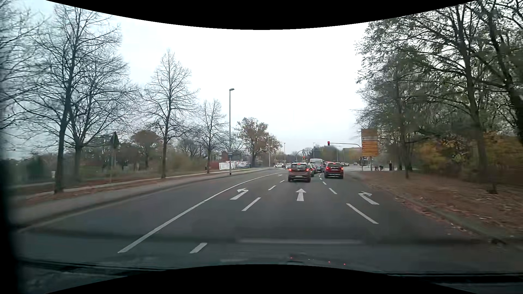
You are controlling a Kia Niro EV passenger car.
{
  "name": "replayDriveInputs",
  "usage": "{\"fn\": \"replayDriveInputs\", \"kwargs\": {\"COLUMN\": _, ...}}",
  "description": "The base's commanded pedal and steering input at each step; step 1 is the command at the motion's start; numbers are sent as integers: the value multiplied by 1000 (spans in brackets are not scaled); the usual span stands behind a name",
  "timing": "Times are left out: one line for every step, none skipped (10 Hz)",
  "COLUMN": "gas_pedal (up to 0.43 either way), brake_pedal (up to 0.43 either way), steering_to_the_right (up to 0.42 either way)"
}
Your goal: Follow the waypoints while adhering to traffic rules and regulations
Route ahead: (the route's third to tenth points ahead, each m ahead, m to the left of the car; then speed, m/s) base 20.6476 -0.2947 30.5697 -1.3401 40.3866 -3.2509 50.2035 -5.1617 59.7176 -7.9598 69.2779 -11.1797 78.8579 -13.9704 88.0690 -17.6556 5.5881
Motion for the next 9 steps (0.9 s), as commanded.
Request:
{"fn": "replayDriveInputs", "kwargs": {"gas_pedal": 0, "brake_pedal": 79, "steering_to_the_right": 60}}
{"fn": "replayDriveInputs", "kwargs": {"gas_pedal": 0, "brake_pedal": 79, "steering_to_the_right": 60}}
{"fn": "replayDriveInputs", "kwargs": {"gas_pedal": 0, "brake_pedal": 85, "steering_to_the_right": 60}}
{"fn": "replayDriveInputs", "kwargs": {"gas_pedal": 0, "brake_pedal": 79, "steering_to_the_right": 60}}
{"fn": "replayDriveInputs", "kwargs": {"gas_pedal": 0, "brake_pedal": 85, "steering_to_the_right": 60}}
{"fn": "replayDriveInputs", "kwargs": {"gas_pedal": 0, "brake_pedal": 85, "steering_to_the_right": 60}}
{"fn": "replayDriveInputs", "kwargs": {"gas_pedal": 0, "brake_pedal": 79, "steering_to_the_right": 57}}
{"fn": "replayDriveInputs", "kwargs": {"gas_pedal": 0, "brake_pedal": 85, "steering_to_the_right": 53}}
{"fn": "replayDriveInputs", "kwargs": {"gas_pedal": 0, "brake_pedal": 85, "steering_to_the_right": 48}}
